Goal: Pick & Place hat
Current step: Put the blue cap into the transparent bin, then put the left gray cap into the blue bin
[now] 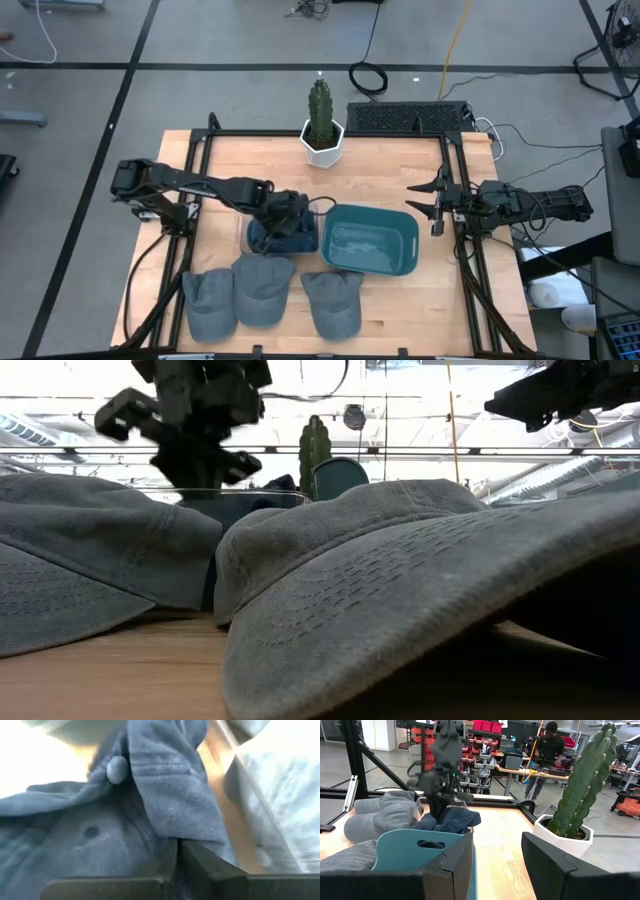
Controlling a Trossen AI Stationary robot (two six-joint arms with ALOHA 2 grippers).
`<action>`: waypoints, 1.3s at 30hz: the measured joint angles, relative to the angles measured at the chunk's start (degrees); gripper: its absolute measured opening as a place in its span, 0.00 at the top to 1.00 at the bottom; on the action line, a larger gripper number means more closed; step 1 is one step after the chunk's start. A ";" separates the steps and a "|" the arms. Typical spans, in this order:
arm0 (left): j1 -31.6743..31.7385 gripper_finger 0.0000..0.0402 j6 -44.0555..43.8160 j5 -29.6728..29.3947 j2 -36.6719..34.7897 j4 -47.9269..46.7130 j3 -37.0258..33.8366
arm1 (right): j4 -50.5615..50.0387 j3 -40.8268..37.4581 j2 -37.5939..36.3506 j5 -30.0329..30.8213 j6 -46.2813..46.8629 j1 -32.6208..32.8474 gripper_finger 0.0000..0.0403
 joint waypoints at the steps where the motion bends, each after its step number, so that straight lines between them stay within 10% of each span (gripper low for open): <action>1: -0.22 0.91 -0.98 -0.34 -1.08 0.14 0.00 | 0.00 0.00 0.00 0.01 0.01 0.02 0.61; 9: -2.87 0.91 -10.64 -8.39 -12.87 -3.51 0.09 | 0.00 0.00 0.00 -0.01 0.02 -0.01 0.61; 17: -9.59 0.88 -52.09 -10.60 -21.66 -13.90 0.28 | 0.00 0.00 0.01 -0.01 0.02 -0.01 0.61; 29: -36.64 0.51 -98.60 -17.15 -20.77 -23.74 0.20 | 0.00 0.00 0.02 0.02 0.02 0.00 0.61; 39: -46.89 0.38 -107.07 -16.69 -10.49 -23.51 -1.53 | 0.00 0.00 0.02 0.02 0.02 0.00 0.61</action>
